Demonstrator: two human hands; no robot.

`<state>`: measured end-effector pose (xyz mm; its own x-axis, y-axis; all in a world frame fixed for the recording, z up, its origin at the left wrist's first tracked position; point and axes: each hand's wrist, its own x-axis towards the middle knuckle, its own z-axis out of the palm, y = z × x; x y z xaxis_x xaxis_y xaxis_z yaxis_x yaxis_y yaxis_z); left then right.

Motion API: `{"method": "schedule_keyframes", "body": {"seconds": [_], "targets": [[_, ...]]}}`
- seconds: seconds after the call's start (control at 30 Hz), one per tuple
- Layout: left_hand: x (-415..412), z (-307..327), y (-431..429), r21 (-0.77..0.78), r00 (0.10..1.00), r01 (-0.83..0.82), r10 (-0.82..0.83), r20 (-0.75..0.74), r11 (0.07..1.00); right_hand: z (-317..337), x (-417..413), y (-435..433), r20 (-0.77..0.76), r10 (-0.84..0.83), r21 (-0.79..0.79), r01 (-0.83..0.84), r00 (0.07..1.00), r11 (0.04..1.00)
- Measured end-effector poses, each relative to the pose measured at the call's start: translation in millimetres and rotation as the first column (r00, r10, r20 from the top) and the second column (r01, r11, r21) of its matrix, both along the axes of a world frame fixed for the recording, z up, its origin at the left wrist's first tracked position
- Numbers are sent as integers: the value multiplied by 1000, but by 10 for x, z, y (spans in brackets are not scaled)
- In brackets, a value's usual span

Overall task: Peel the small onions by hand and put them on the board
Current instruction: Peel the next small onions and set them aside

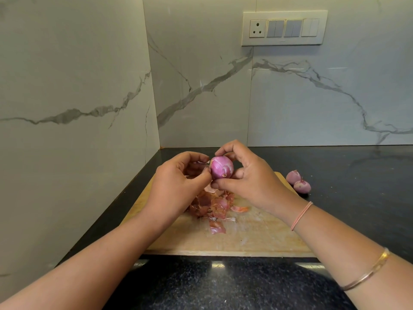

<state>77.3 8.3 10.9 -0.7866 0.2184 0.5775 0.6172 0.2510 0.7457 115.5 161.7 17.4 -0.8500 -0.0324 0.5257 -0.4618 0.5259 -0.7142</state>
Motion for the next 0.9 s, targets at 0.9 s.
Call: {"method": "schedule_keyframes", "body": {"seconds": [0.9], "targets": [[-97, 6, -8, 85, 974, -76, 56, 218, 993, 3, -30, 81, 98, 339, -489, -252, 936, 835]]}}
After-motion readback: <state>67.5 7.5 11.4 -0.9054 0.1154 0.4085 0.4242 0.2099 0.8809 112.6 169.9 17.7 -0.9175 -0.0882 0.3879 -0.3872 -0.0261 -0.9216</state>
